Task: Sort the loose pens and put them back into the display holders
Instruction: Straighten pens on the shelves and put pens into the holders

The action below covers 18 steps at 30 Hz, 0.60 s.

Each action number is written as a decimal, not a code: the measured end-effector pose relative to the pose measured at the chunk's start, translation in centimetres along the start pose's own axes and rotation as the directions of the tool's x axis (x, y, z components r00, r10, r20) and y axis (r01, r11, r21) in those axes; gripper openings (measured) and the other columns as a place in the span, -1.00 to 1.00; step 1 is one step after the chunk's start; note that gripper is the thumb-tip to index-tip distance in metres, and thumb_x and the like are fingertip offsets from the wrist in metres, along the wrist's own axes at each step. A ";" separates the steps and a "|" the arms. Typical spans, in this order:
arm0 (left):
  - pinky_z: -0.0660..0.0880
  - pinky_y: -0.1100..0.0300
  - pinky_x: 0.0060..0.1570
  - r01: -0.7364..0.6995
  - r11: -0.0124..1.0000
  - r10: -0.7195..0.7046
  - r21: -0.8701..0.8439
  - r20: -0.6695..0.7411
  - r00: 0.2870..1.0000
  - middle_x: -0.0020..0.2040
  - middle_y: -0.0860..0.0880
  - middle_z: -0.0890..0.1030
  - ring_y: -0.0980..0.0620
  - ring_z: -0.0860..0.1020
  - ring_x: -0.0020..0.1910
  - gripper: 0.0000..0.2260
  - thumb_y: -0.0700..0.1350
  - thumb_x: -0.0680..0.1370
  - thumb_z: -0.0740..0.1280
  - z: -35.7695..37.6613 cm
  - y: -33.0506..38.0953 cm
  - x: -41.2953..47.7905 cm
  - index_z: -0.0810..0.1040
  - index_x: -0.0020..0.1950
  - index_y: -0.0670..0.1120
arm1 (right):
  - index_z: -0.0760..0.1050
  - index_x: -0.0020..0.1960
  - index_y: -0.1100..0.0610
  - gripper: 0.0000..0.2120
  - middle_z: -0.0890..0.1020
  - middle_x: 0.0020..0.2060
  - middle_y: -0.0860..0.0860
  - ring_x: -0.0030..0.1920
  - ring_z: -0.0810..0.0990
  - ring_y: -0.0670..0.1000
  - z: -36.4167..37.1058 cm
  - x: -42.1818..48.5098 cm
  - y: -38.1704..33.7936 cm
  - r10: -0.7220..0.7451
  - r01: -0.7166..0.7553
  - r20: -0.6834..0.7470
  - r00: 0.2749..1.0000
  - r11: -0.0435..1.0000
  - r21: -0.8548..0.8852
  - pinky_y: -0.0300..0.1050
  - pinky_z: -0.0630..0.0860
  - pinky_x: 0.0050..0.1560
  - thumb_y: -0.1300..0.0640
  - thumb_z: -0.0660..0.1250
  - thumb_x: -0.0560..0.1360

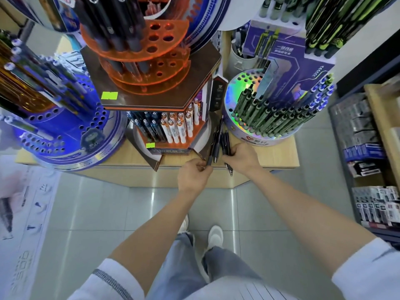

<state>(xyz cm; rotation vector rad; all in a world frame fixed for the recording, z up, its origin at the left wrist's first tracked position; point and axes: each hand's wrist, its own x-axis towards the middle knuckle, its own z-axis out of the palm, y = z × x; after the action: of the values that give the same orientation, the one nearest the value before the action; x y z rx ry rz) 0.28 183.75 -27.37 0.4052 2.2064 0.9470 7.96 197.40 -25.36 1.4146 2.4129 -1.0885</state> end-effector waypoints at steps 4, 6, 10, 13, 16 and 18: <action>0.54 0.10 -0.14 0.005 1.000 -0.004 -0.027 0.031 0.999 -0.30 -0.01 0.65 -0.08 0.64 -0.23 -0.74 0.19 0.40 0.35 0.5 0.0 0.1 0.55 -0.25 0.01 | 0.41 -0.46 0.14 -0.69 0.55 -0.46 0.11 -0.41 0.51 0.07 -0.3 -1.0 0.9 0.043 -0.049 0.055 0.998 0.994 0.100 -0.11 0.46 -0.34 0.10 0.38 0.42; 0.51 0.16 -0.23 0.000 0.999 0.002 -0.053 0.046 0.999 -0.34 -0.02 0.65 -0.04 0.61 -0.33 -0.77 0.07 0.50 0.37 0.7 0.1 0.2 0.52 -0.30 0.00 | 0.44 -0.43 0.14 -0.73 0.62 -0.40 0.15 -0.48 0.54 0.03 -0.5 -1.3 1.4 0.042 -0.060 0.092 0.995 0.978 0.202 -0.16 0.50 -0.38 0.17 0.35 0.43; 0.40 0.30 -0.46 0.019 0.991 -0.011 -0.134 0.065 0.998 -0.34 -0.04 0.64 0.13 0.52 -0.52 -0.83 -0.17 0.55 0.29 0.9 0.2 -0.1 0.49 -0.24 -0.03 | 0.47 -0.27 0.13 -0.88 0.66 -0.30 0.20 -0.39 0.56 0.10 -0.3 -1.6 2.9 0.045 -0.081 0.114 0.992 0.941 0.328 -0.12 0.49 -0.38 0.21 0.37 0.42; 0.37 0.26 -0.44 0.057 0.978 -0.045 -0.198 0.062 0.997 -0.36 -0.05 0.62 0.07 0.50 -0.51 -0.84 -0.14 0.57 0.27 1.1 0.1 -0.7 0.49 -0.22 -0.04 | 0.52 -0.18 0.14 -0.95 0.58 -0.35 0.08 -0.32 0.51 0.05 0.1 -1.8 3.9 0.024 -0.045 0.061 0.998 0.928 0.371 -0.09 0.45 -0.29 0.20 0.39 0.41; 0.37 0.20 -0.36 0.119 0.967 -0.105 -0.226 0.072 0.992 -0.39 -0.05 0.55 0.00 0.47 -0.47 -0.82 -0.12 0.60 0.19 0.8 -0.2 -0.9 0.50 -0.16 -0.11 | 0.54 -0.18 0.12 -0.96 0.53 -0.39 0.02 -0.36 0.47 0.01 0.2 -1.6 3.5 -0.005 -0.009 0.034 0.999 0.920 0.392 -0.10 0.41 -0.28 0.18 0.40 0.40; 0.32 0.16 -0.34 0.164 0.950 -0.148 -0.267 0.080 0.986 -0.41 -0.03 0.45 0.00 0.39 -0.44 -0.79 -0.09 0.56 0.14 0.5 -0.7 -0.9 0.47 -0.22 -0.09 | 0.50 -0.17 0.10 -0.95 0.57 -0.37 0.04 -0.38 0.50 0.03 0.4 -1.1 2.7 -0.005 -0.013 0.046 0.999 0.922 0.386 -0.11 0.44 -0.32 0.18 0.38 0.42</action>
<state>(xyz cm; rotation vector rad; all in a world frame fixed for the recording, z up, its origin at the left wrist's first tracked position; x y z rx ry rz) 1.30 183.06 -27.70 0.1256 1.9851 1.1175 10.64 197.19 -26.57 1.4744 2.2446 -1.6489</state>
